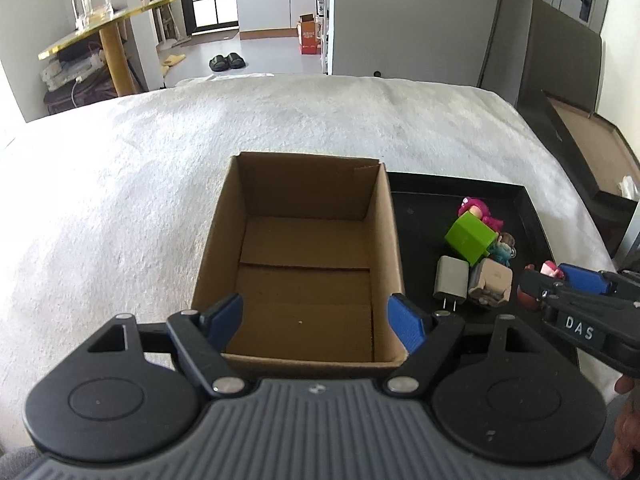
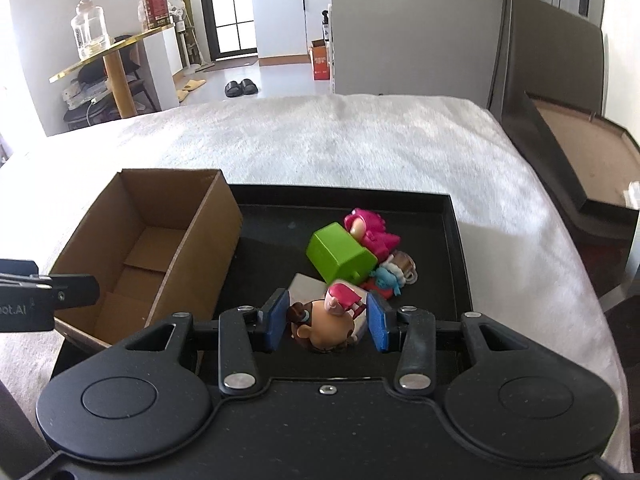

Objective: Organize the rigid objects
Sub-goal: 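Close the right gripper on the brown-haired doll with red hat, then carry the doll with the right gripper into the cardboard box and release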

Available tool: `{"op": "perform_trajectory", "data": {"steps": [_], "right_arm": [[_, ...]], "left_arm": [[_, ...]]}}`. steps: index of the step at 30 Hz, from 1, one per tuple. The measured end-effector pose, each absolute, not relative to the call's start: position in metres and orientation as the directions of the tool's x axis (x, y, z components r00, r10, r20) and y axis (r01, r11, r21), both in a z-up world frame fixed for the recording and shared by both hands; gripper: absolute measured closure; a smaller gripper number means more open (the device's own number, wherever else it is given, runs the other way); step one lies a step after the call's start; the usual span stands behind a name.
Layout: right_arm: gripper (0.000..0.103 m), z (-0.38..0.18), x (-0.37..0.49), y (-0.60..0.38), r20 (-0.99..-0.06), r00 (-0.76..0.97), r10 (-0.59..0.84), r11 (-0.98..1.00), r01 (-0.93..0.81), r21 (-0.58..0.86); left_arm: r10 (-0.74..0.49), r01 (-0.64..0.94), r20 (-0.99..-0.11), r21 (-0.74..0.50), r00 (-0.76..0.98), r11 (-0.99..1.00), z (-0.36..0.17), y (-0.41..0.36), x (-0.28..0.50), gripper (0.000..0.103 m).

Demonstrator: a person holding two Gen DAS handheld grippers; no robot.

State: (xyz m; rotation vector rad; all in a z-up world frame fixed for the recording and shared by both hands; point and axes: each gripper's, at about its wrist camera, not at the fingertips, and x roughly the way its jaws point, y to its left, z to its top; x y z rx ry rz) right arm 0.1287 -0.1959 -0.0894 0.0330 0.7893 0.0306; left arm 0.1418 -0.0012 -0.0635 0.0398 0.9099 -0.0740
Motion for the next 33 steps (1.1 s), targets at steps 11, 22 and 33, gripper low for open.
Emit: {"op": "perform_trajectory", "data": {"steps": [11,22,33], "right_arm": [[0.061,-0.071,0.136,-0.156,-0.677,0.736,0.008,0.999,-0.032,-0.023],[0.061,-0.068,0.146,-0.109,-0.675,0.737,0.026,0.994,-0.089,-0.059],[0.061,-0.069,0.163,-0.071,-0.679,0.733,0.041,0.984,-0.146,-0.099]], "left_arm": [[-0.063,0.051,-0.775,-0.04,0.629,0.998,-0.065,0.037,0.142,0.024],[-0.101,0.038,-0.77,-0.1,0.629,0.994,-0.076,0.068,0.149,0.024],[-0.149,-0.006,-0.793,-0.188,0.591,0.982,-0.097,0.093,0.164,0.06]]}}
